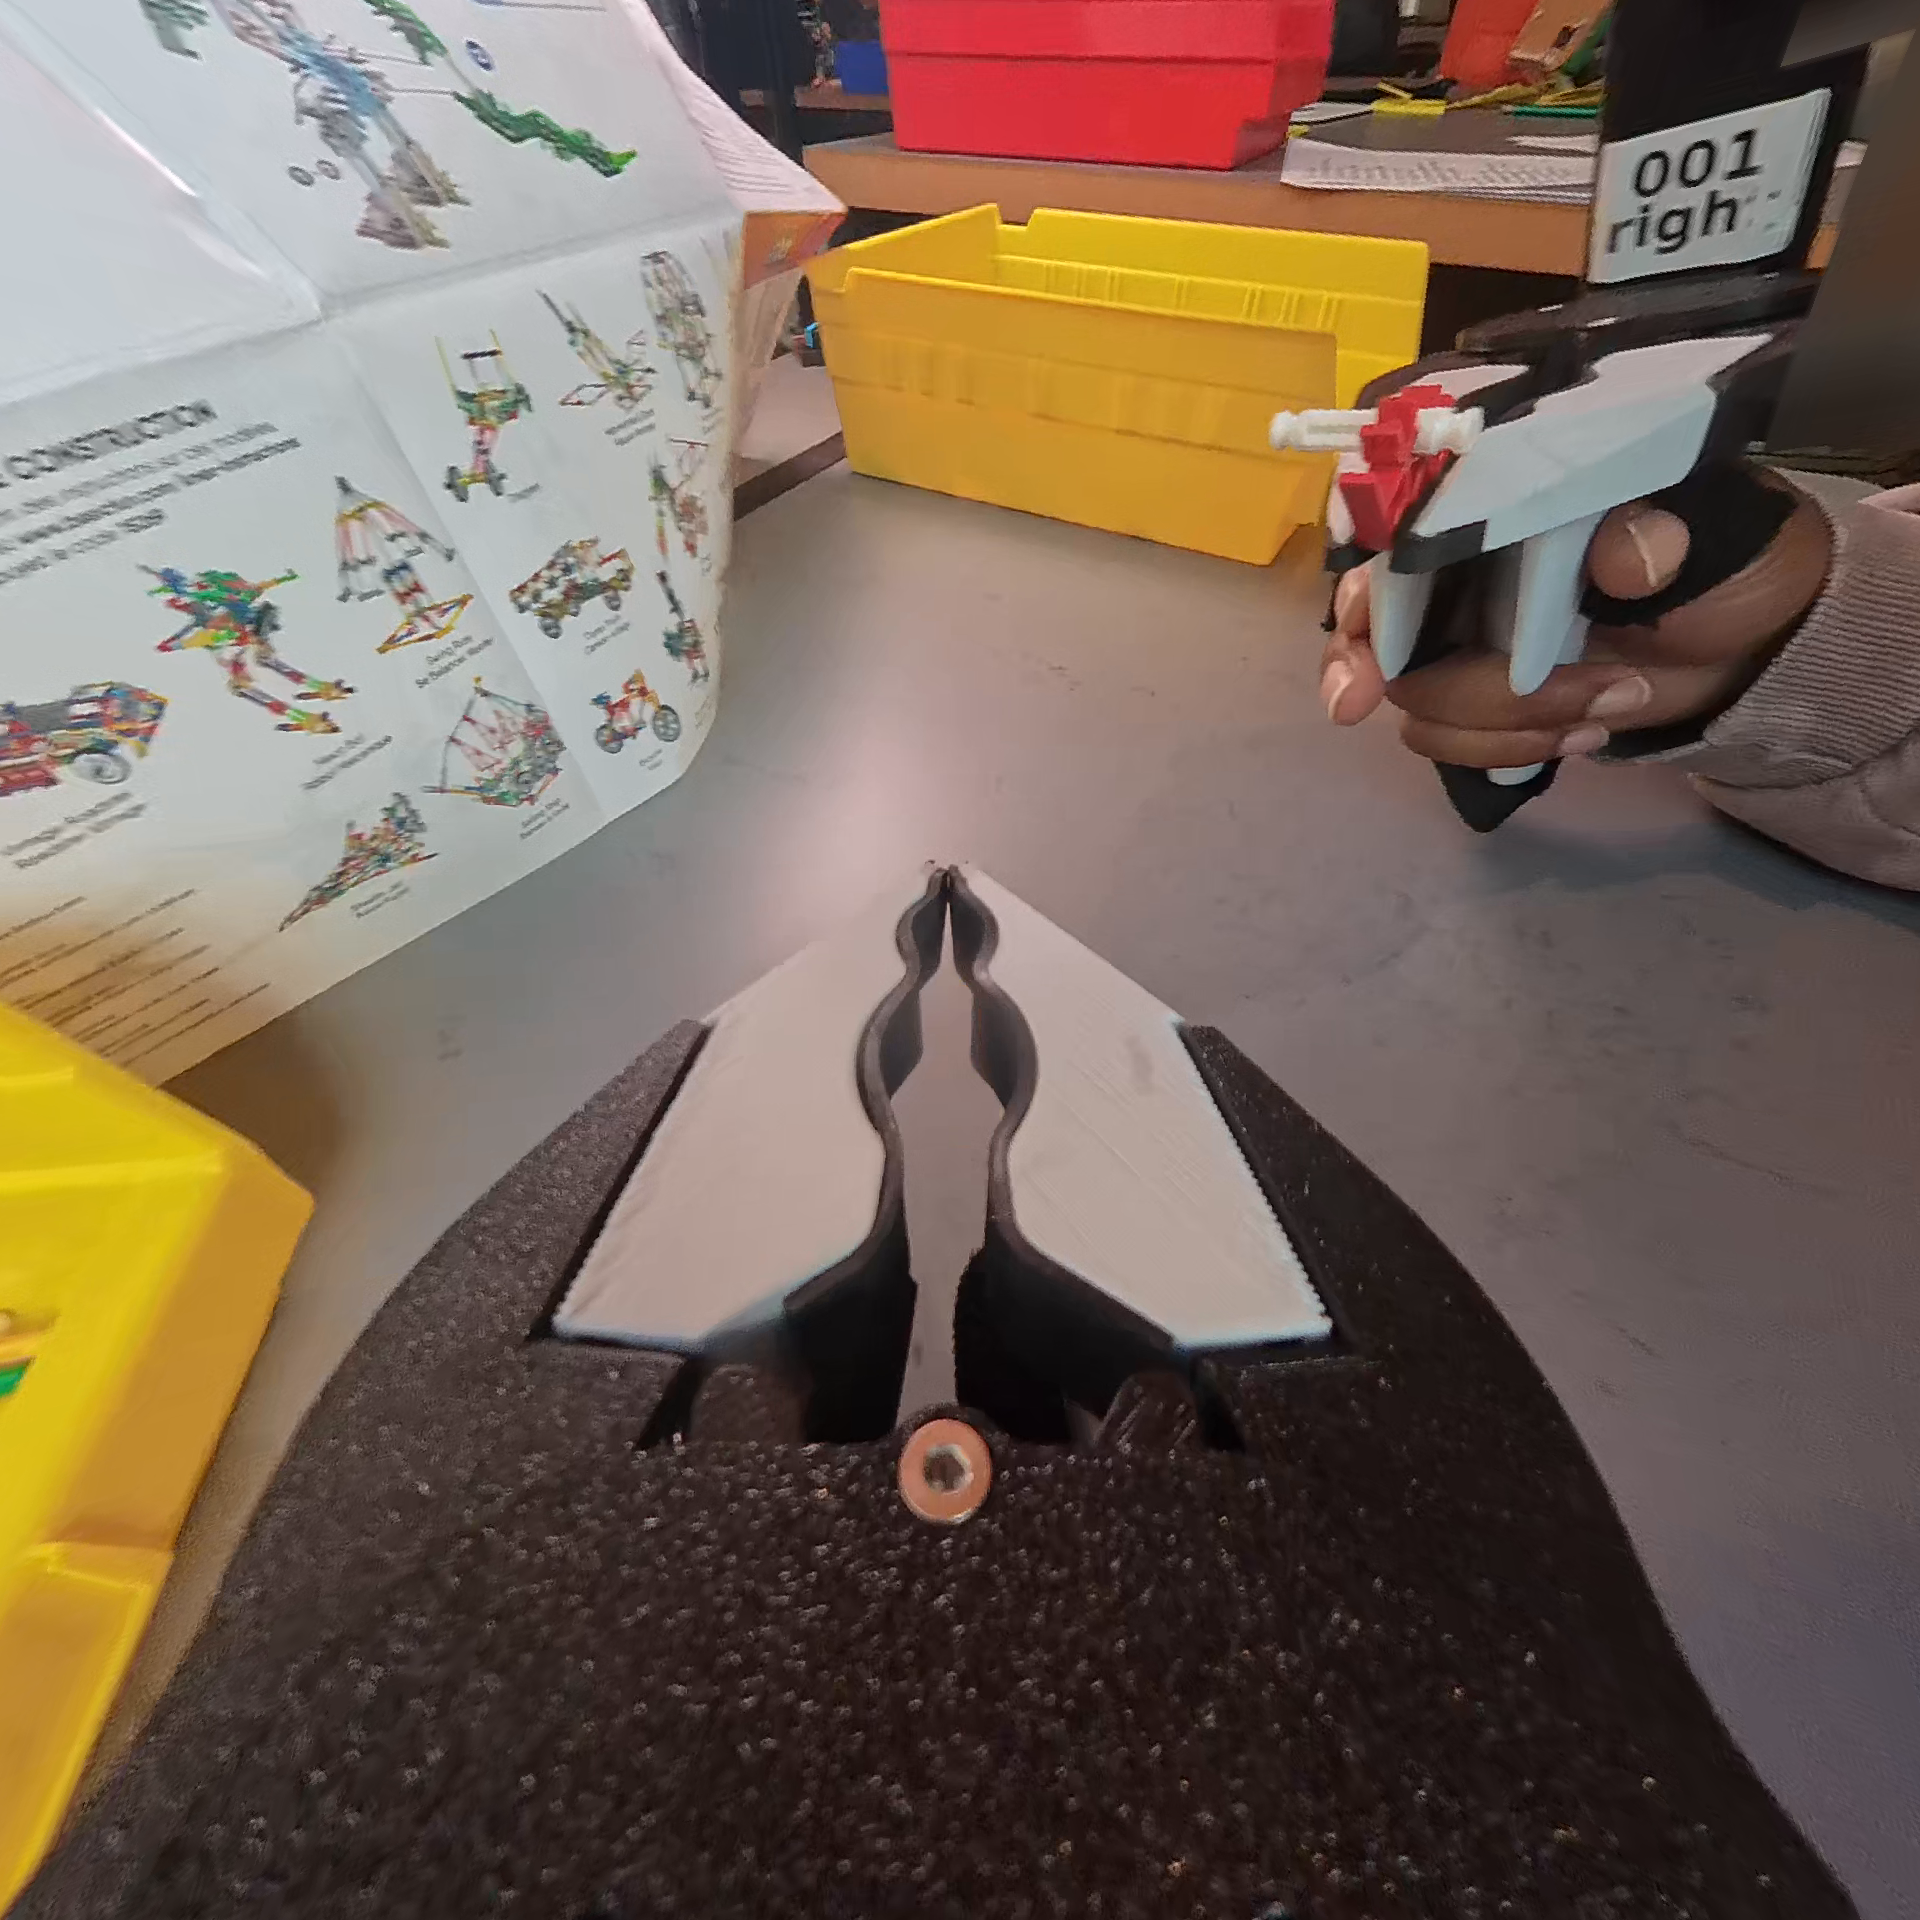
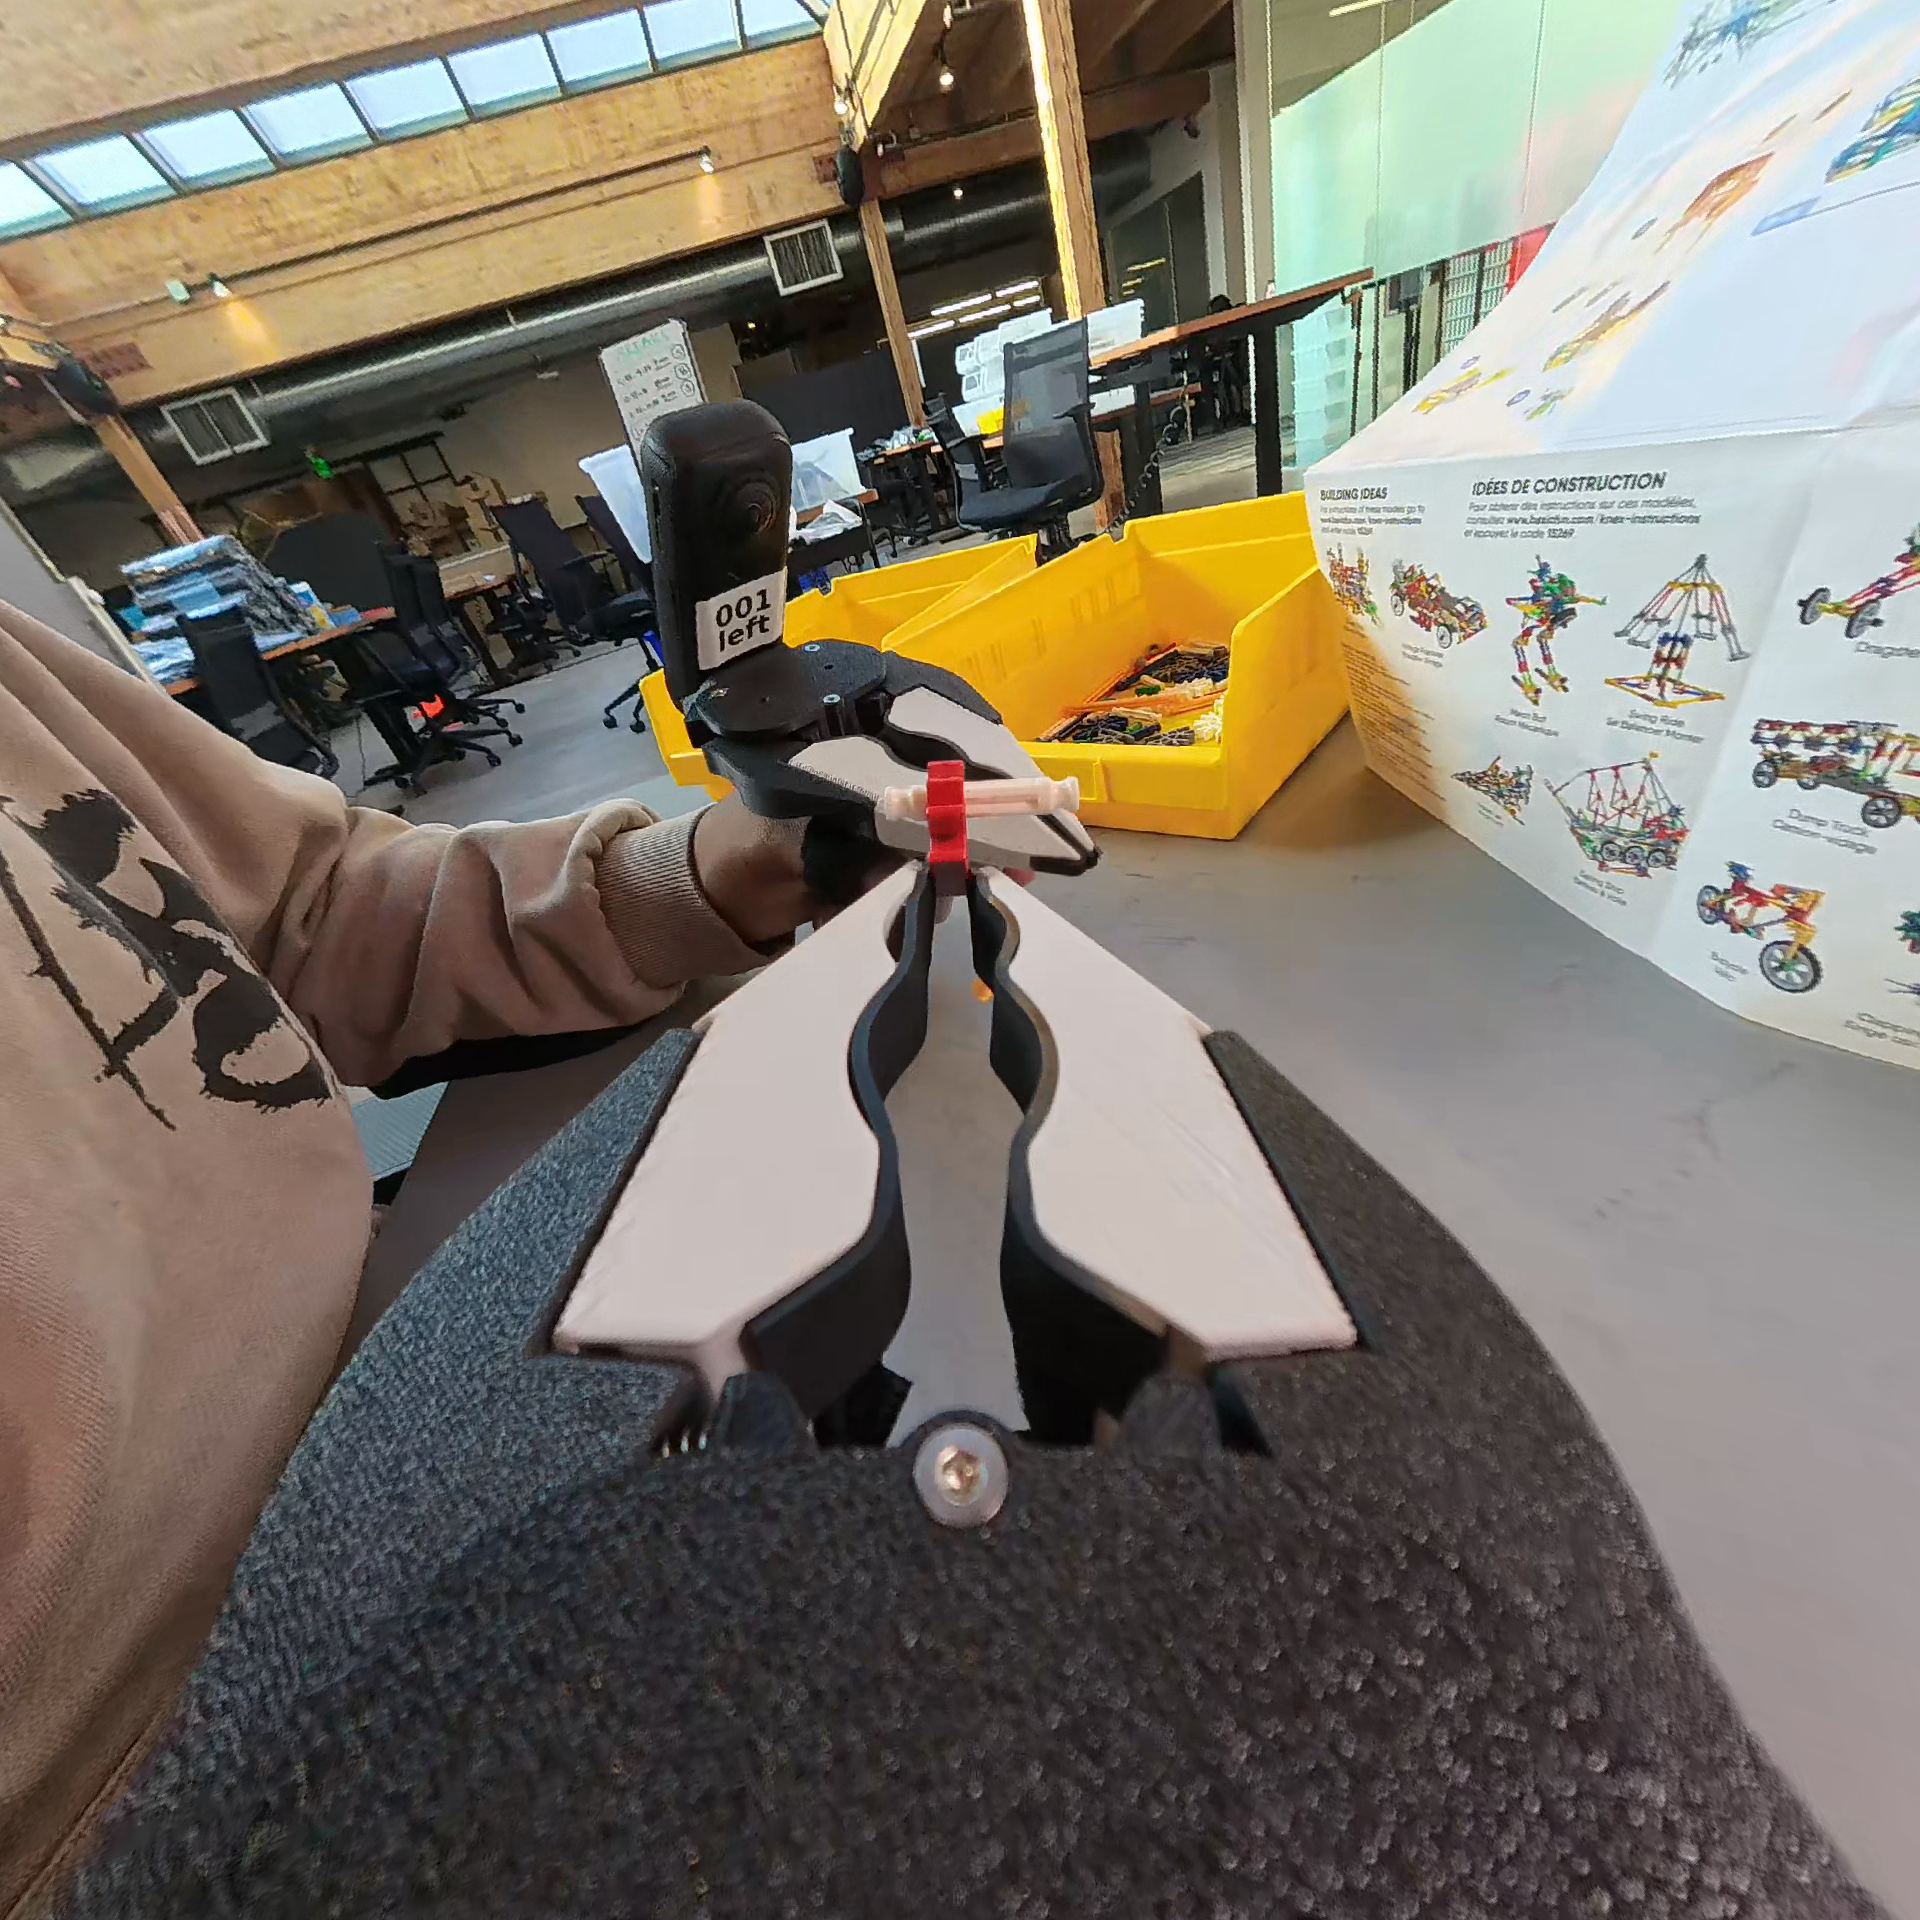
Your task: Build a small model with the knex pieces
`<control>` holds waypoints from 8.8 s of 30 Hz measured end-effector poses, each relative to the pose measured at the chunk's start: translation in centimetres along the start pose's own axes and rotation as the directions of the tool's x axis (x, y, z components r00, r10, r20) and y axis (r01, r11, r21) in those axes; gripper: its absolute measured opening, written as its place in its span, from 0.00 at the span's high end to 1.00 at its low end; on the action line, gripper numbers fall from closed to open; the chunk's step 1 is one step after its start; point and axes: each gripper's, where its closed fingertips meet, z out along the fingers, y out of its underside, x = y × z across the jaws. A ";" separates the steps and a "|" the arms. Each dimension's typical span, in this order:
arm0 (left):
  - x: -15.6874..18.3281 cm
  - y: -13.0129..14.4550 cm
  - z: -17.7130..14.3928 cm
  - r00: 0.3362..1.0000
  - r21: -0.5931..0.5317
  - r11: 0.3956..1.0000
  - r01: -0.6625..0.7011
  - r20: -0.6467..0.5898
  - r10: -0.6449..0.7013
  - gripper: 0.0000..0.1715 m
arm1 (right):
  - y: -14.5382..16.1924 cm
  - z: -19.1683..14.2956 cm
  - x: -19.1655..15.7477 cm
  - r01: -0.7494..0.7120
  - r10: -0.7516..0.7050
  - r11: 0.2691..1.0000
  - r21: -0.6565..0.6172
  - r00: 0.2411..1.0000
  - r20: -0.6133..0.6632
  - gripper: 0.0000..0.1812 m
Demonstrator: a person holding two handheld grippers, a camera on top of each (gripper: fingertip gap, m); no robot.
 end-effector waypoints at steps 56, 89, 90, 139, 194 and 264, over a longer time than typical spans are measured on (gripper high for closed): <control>-9.0 -4.6 -16.7 0.853 0.038 0.995 -0.094 0.518 0.061 0.85 | 0.3 -1.1 3.3 0.014 -0.015 1.000 -0.004 0.990 -0.139 0.98; 11.4 -7.4 -0.2 0.593 -0.149 0.918 0.368 -0.723 -0.355 0.78 | 0.8 0.4 -3.1 0.522 -0.525 0.846 -0.107 0.851 0.003 0.98; 11.3 -7.5 -0.4 0.547 -0.169 0.897 0.409 -0.741 -0.389 0.80 | 0.9 0.4 -3.1 0.545 -0.549 0.830 -0.115 0.836 -0.002 0.98; 7.9 -7.6 0.9 0.778 0.091 0.924 0.373 -0.573 -0.257 0.99 | -0.3 2.3 -2.8 -0.012 0.012 0.999 0.032 1.000 -0.003 0.98; 9.2 -3.6 -0.3 0.872 0.141 0.959 -0.245 -0.399 0.282 0.88 | -1.4 0.7 -2.8 -0.652 0.554 0.758 0.026 0.665 0.500 0.99; 7.7 -4.5 1.8 0.739 -0.008 0.900 0.436 -0.567 -0.363 0.90 | -1.9 1.5 -0.1 -0.735 0.614 0.668 0.120 0.635 0.469 0.99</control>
